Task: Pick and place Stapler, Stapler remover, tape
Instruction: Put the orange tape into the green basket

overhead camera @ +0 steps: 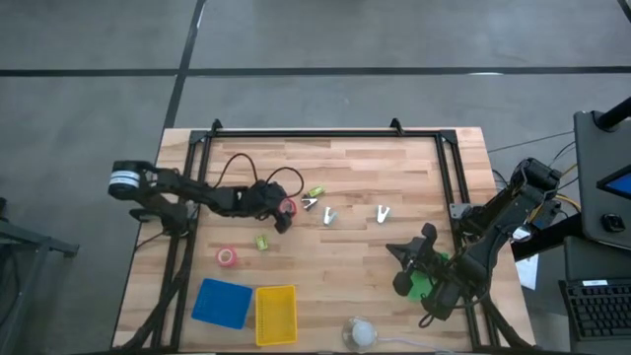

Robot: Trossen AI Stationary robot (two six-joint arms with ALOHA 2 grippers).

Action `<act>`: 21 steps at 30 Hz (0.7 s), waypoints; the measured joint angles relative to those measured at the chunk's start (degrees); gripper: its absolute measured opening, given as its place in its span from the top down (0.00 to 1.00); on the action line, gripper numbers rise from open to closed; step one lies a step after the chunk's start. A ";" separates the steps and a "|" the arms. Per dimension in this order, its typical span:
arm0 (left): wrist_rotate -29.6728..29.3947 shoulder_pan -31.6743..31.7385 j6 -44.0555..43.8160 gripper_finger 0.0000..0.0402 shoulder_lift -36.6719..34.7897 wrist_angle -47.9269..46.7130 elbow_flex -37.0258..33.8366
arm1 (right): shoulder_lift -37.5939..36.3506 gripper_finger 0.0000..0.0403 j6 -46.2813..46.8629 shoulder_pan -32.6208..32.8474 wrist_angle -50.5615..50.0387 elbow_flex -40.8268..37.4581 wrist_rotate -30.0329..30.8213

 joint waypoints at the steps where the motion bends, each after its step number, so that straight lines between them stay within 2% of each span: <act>1: 0.00 0.00 -0.08 0.13 0.82 -0.01 0.00 | 0.00 0.98 0.00 0.00 0.00 0.00 0.00; 6: -0.09 -0.11 2.57 0.13 4.15 3.31 0.09 | 0.00 0.98 0.00 0.00 0.01 -0.11 0.02; 11: -0.46 -0.11 1.38 0.14 5.25 3.60 0.76 | 0.00 0.98 0.00 0.00 0.02 -0.29 0.04; 21: 0.33 -0.19 -1.88 0.31 4.09 2.03 0.72 | 0.00 0.98 0.05 -0.04 1.22 -1.49 0.15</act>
